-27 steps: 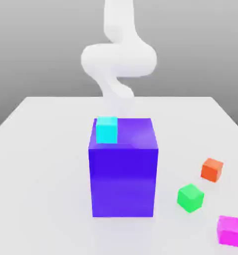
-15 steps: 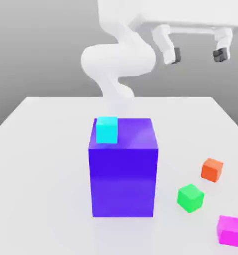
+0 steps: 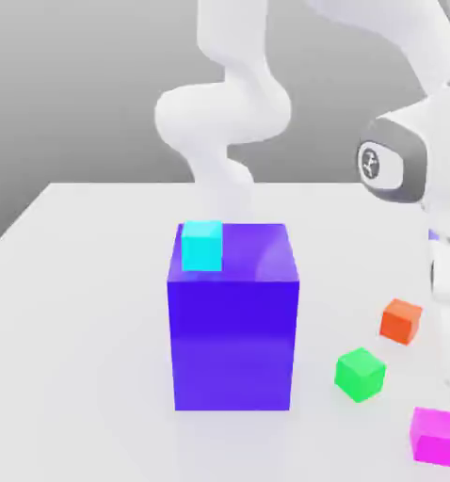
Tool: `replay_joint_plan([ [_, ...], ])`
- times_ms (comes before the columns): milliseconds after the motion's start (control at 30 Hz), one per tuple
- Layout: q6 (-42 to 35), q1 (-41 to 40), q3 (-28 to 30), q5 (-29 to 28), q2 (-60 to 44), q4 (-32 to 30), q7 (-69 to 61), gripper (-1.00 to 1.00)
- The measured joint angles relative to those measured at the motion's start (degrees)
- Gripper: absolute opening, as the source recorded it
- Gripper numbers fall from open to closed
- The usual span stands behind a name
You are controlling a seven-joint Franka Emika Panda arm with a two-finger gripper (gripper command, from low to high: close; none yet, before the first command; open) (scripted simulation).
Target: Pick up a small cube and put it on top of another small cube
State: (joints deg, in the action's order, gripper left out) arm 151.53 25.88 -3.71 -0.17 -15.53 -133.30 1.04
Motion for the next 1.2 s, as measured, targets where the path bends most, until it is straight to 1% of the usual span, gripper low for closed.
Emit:
replay_joint_plan([
  [67, 1.8, 1.2, 0.1, -2.1, -4.1, 0.2, -0.7, 0.0],
  [167, 6.3, 2.0, 0.7, -3.4, -10.3, 1.3, -0.5, 0.0],
  [200, 7.9, 2.1, 0.8, -3.7, -12.3, 1.7, -0.3, -1.0],
  [433, 8.2, 2.1, 0.9, -3.8, -12.8, 1.8, -0.2, -1.0],
  [567, 2.8, 1.6, 0.1, -2.9, -5.9, 0.3, -0.9, -1.0],
  [633, 1.5, 0.9, -0.5, -3.1, -1.9, -2.4, -4.6, -1.0],
  [767, 1.1, -1.4, -2.6, -3.3, 6.2, -10.2, -16.4, -1.0],
  [867, 1.1, -2.1, -3.5, -1.9, 12.3, -16.2, -26.9, -1.0],
  [967, 1.1, -1.0, -3.0, 0.4, 18.5, -22.4, -38.1, -1.0],
  [1033, 3.0, -0.7, -2.8, 0.9, 18.4, -24.3, -41.6, -1.0],
  [1200, 12.0, -0.6, -2.0, -1.8, 9.6, -24.4, -40.6, -1.0],
])
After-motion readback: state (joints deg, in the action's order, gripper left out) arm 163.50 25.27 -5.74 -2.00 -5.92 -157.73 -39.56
